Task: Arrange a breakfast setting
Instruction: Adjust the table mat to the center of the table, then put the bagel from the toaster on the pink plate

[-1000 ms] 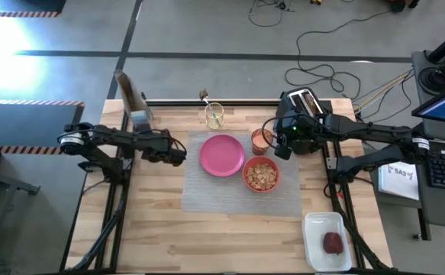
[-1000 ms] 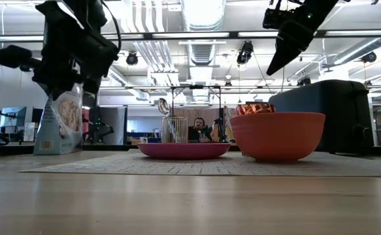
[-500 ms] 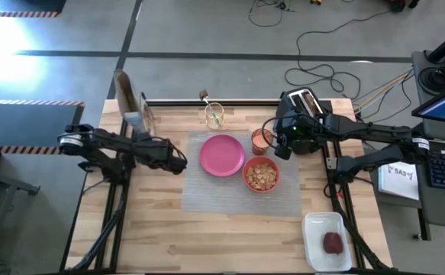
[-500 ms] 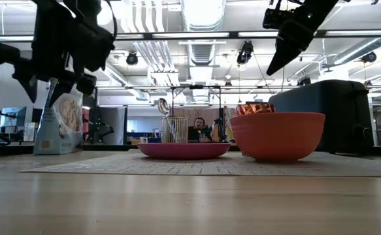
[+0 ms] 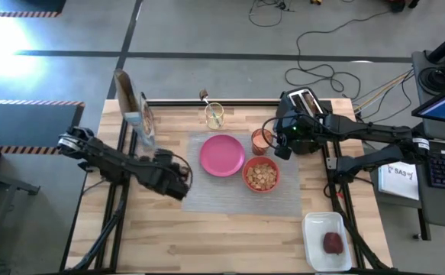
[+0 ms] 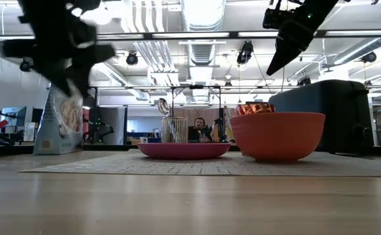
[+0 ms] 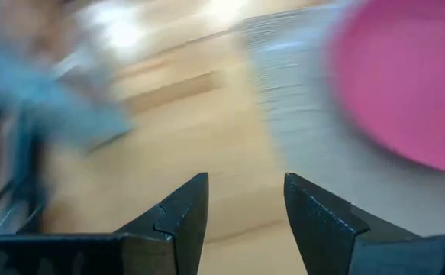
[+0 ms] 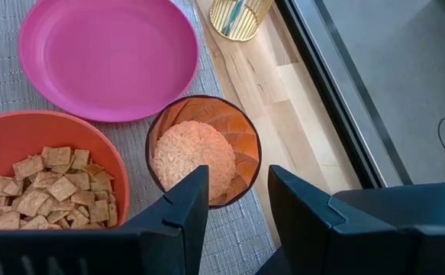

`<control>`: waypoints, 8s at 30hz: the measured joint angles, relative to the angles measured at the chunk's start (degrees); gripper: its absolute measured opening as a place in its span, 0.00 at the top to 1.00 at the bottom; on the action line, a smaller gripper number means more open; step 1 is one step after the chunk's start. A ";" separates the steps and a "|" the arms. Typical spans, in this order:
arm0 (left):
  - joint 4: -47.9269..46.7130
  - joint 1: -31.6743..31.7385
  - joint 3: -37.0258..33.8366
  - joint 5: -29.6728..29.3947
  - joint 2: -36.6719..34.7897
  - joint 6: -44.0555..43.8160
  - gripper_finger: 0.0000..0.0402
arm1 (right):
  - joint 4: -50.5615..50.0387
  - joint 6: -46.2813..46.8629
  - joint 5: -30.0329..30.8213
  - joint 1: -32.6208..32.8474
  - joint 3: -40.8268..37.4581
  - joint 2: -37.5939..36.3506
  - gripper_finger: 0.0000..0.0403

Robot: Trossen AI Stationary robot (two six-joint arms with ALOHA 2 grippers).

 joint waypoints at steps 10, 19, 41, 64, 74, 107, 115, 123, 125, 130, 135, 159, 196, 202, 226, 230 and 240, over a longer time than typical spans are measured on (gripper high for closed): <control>32.88 -0.39 4.45 -3.17 -0.07 49.65 0.61 | 0.00 0.06 0.02 -0.01 0.00 0.00 0.68; 37.43 0.03 4.32 -5.85 -0.11 58.03 0.61 | 0.00 0.07 0.00 0.01 0.00 0.00 0.68; 59.29 5.34 -15.79 6.91 -13.61 74.62 0.61 | 0.20 -7.16 3.08 -0.01 -0.01 0.00 0.68; 71.48 12.97 -28.85 32.47 -3.16 80.76 0.61 | 0.24 -13.13 3.63 0.22 -0.02 0.07 0.68; 75.86 9.54 -27.57 31.52 7.08 76.64 0.61 | 0.10 21.01 3.57 0.38 0.00 0.07 0.68; 50.10 0.33 -28.29 36.89 -4.81 62.72 0.61 | 0.06 25.03 3.56 0.38 -0.02 0.07 0.68; 48.38 -0.91 -27.97 40.18 -5.28 61.56 0.61 | 0.61 25.07 3.58 0.38 0.00 0.07 0.68; 33.34 -1.02 -19.50 34.52 -8.02 67.61 0.61 | 0.82 25.67 3.33 0.38 -0.01 0.07 0.68; 29.71 -1.00 -16.43 30.44 -8.15 68.88 0.61 | 0.83 26.50 2.27 0.38 0.00 0.07 0.68; 28.96 -1.00 -10.07 25.40 -8.35 73.19 0.61 | 1.35 26.51 0.59 0.40 -0.01 0.07 0.68; 29.52 -0.97 -4.75 21.12 -8.49 76.54 0.61 | 2.98 26.76 0.57 0.38 0.00 0.07 0.68; 32.54 0.10 -7.53 11.67 -15.90 79.74 0.61 | -30.16 31.02 10.87 -20.56 20.54 7.68 0.68; 28.79 0.80 -11.51 4.22 -22.50 74.12 0.61 | -33.15 20.43 11.61 -33.79 26.36 22.66 0.68; 28.02 0.80 -11.51 4.22 -23.16 73.93 0.61 | -33.26 19.97 13.57 -34.50 26.34 23.61 0.68; 28.71 0.80 -11.51 3.61 -23.48 73.48 0.61 | -33.03 19.89 13.02 -36.09 26.18 23.78 0.68; 28.71 0.80 -11.51 3.63 -23.49 73.50 0.61 | -33.03 19.52 12.99 -36.50 26.18 25.34 0.68; 28.69 0.80 -11.55 3.63 -23.50 73.48 0.61 | -33.05 17.59 13.39 -36.69 26.18 26.45 0.80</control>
